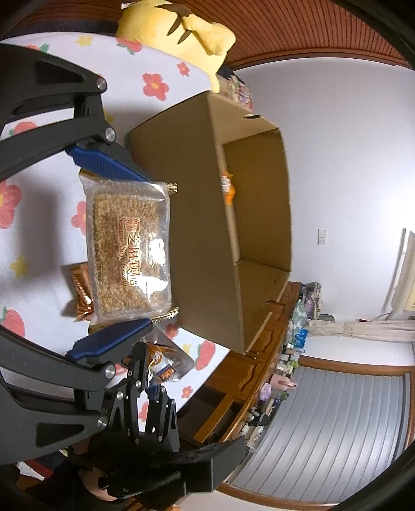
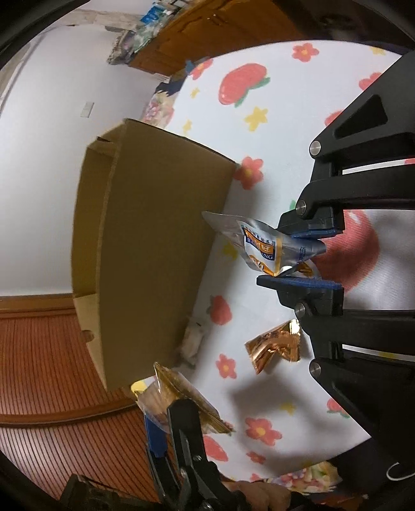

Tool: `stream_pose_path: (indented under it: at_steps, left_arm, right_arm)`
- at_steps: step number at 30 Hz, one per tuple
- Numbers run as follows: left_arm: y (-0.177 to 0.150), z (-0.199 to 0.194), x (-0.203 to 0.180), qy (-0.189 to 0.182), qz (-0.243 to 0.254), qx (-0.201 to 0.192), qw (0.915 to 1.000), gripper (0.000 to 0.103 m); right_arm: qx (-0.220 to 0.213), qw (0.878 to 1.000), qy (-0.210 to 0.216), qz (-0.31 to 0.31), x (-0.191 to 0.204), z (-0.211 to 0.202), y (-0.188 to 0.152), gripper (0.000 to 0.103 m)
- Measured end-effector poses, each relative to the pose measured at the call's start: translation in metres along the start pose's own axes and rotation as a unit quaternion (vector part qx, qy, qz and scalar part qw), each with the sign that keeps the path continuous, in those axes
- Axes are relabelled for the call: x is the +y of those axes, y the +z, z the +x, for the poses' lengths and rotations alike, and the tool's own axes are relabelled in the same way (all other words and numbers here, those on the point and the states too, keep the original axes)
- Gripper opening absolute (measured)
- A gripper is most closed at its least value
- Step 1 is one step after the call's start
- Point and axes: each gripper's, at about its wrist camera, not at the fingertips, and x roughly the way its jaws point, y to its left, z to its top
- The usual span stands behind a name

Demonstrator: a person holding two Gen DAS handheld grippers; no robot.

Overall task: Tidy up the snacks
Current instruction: 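Lift both packets and carry them over the box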

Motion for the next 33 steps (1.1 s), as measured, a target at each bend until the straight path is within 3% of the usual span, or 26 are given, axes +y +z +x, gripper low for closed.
stream_pose_path:
  at_steps: [10,17,23,33]
  left_arm:
    - [0.056,-0.004,0.014,0.011,0.012,-0.037,0.9992,0.082]
    - [0.092,0.01,0.034,0.033,0.011,-0.047,0.9983,0.082]
    - [0.109,0.042,0.047,0.052,0.014,-0.034,0.998,0.082]
    - [0.106,0.086,0.055,0.065,0.011,-0.006,0.9978,0.083]
  right_arm:
    - [-0.088,0.996,0.011,-0.011,-0.006,-0.051,0.055,0.018]
    - [-0.126,0.992,0.01,-0.021,-0.02,-0.051,0.103,0.018]
    - [-0.115,0.993,-0.002,-0.022,-0.033,-0.021,0.125,0.019]
    - [-0.075,0.997,-0.004,-0.02,-0.049,0.011,0.128,0.021]
